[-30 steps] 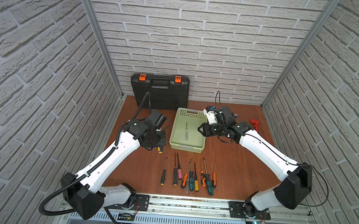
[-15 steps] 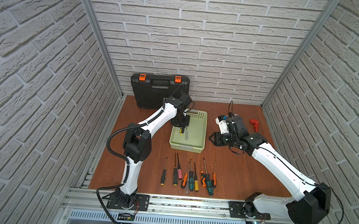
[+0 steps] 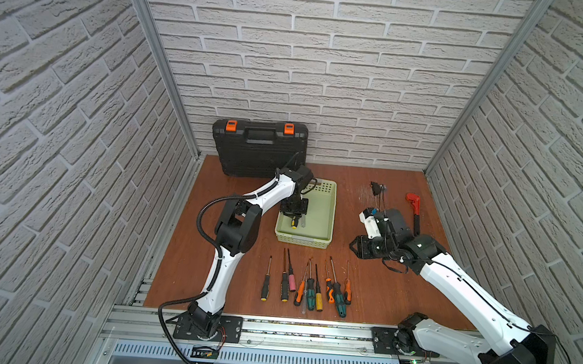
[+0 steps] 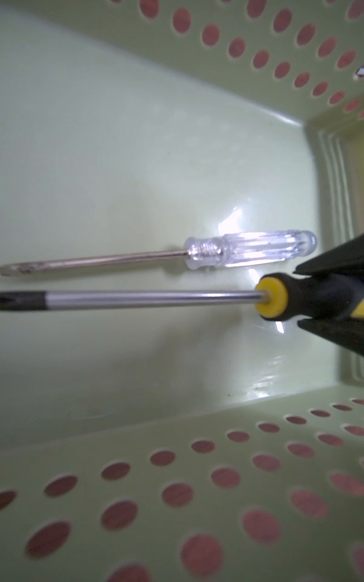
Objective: Put the screwdriver in the bin
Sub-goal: Place the screwdriver in the bin.
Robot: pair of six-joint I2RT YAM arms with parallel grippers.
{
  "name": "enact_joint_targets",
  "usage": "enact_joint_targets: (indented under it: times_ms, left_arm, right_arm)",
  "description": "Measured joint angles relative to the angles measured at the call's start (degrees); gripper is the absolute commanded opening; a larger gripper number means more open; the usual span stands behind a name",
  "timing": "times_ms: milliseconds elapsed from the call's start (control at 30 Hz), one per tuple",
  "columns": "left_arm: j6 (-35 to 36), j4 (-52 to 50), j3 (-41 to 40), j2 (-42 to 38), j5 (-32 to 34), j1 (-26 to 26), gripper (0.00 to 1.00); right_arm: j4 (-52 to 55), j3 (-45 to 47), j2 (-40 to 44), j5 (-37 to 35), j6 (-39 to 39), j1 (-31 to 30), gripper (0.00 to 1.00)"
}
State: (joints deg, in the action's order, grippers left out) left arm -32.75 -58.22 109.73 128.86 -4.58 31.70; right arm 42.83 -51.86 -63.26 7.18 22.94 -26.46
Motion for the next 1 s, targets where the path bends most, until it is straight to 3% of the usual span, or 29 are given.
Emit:
enact_joint_targets:
  times_ms: [167,367,700,767,833,1000]
  left_arm:
    - [-0.3,1.3,-1.5,0.0,-0.6,-0.4,0.09]
    - [-0.3,2.9,-1.5,0.1,-0.9,-0.6,0.26]
    - [-0.3,4.3,-1.5,0.2,-1.8,-0.7,0.28]
    - [-0.3,4.3,-1.5,0.2,-2.0,-0.8,0.36]
    - [-0.3,4.6,-1.6,0.1,-2.2,-0.8,0.5]
    - [-0.2,4.7,-2.8,-3.1,-2.2,-0.9,0.56]
  right_arm:
    - [-0.4,3.8,-0.6,0.5,1.6,-0.3,0.44]
    - [-1.7,7.0,-0.6,0.8,3.8,-1.7,0.45]
    - [-3.0,8.9,-1.0,0.4,6.2,-2.5,0.46]
    - [-3.0,8.9,-1.0,0.1,6.4,-2.6,0.46]
    - [-3.0,8.9,-1.0,-0.1,6.7,-2.6,0.47]
    - [-3.3,9.4,-1.0,0.0,7.3,-2.6,0.47]
